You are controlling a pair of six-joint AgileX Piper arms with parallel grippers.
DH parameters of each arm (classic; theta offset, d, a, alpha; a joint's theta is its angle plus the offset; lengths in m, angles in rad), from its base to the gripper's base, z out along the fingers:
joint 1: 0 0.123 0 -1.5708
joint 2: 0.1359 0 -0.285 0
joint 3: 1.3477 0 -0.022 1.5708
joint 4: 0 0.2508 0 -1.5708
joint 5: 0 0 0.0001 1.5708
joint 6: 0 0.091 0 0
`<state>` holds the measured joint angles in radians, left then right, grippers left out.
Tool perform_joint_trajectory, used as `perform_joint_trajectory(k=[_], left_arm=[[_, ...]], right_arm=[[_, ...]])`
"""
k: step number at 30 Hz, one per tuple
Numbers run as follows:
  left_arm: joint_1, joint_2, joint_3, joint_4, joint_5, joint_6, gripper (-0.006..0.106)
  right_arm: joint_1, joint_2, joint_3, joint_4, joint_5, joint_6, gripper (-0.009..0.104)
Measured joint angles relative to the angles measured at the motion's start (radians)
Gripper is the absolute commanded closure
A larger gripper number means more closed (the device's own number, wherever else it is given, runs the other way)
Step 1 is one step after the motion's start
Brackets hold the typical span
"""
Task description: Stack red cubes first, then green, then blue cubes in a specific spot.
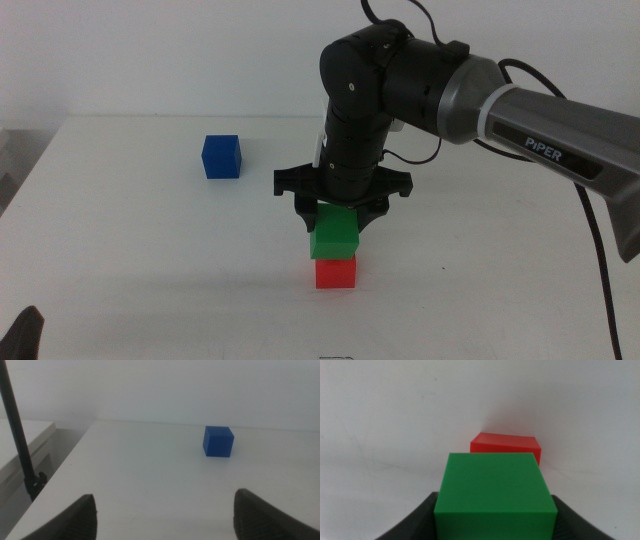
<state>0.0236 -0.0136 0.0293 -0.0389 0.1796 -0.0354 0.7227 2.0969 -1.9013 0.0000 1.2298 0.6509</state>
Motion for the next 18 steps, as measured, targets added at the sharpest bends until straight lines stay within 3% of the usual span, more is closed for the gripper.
perform_joint_trajectory(k=[10,18], left_arm=[[0.000,0.000,0.000,0.000,0.000,0.000,0.007],[0.000,0.000,0.000,0.000,0.000,0.000,0.007]], right_arm=[[-0.001,0.009,0.000,-0.023,0.000,0.007,0.096],[-0.003,0.029,-0.007,0.000,-0.004,-0.009,0.096]])
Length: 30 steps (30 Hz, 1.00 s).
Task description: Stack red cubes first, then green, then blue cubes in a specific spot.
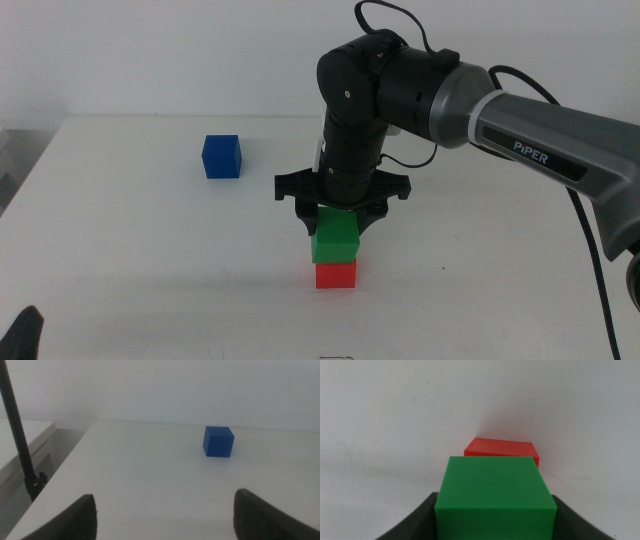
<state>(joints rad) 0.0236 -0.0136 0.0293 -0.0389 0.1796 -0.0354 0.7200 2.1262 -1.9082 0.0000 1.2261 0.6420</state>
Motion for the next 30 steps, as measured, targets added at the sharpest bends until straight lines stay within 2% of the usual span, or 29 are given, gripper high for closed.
perform_joint_trajectory(k=[2,9,10,18,30], left_arm=[[0.000,0.000,0.000,0.000,0.000,0.000,0.007],[0.000,0.000,0.000,0.000,0.000,0.000,0.007],[0.000,0.000,0.000,0.000,0.000,0.000,0.007],[0.000,0.000,0.000,0.000,0.000,0.000,0.007],[0.000,0.000,0.000,0.000,0.000,0.000,0.007]], right_arm=[[0.000,0.001,0.000,0.000,0.000,-0.004,0.093],[0.000,0.013,-0.002,0.000,-0.008,-0.004,0.069],[0.000,0.014,-0.002,0.000,-0.008,-0.004,0.044],[0.000,0.028,-0.001,0.000,-0.001,-0.004,0.035],[0.000,-0.127,0.000,-0.052,0.003,-0.034,0.033]])
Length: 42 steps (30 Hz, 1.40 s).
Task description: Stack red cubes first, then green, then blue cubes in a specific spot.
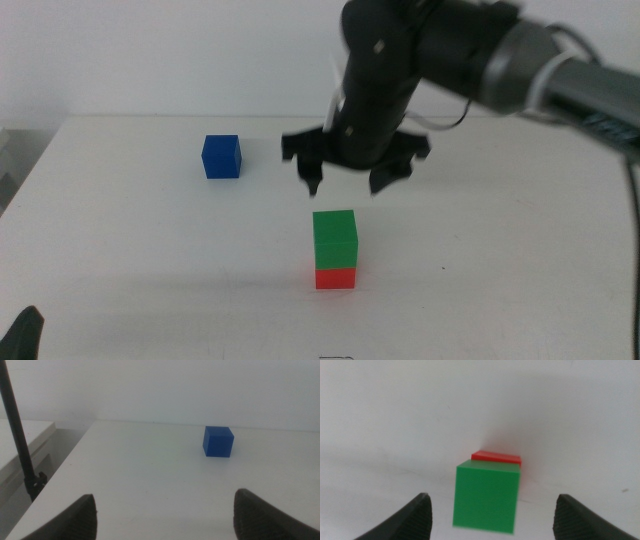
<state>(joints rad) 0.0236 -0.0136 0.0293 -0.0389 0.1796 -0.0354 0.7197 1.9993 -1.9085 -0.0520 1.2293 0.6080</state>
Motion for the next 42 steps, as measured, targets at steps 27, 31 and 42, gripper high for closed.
perform_joint_trajectory(k=[27,31,42], left_arm=[[0.000,0.000,0.000,0.000,0.000,0.000,0.007],[0.000,0.000,0.000,0.000,0.000,0.000,0.007],[0.000,0.000,0.000,0.000,0.000,0.000,0.007]], right_arm=[[-0.301,-1.055,0.808,0.080,-0.431,-0.696,0.012],[-0.301,-1.067,0.817,0.129,-0.435,-0.729,0.010],[-0.301,-1.067,0.818,0.171,-0.441,-0.776,0.010]])
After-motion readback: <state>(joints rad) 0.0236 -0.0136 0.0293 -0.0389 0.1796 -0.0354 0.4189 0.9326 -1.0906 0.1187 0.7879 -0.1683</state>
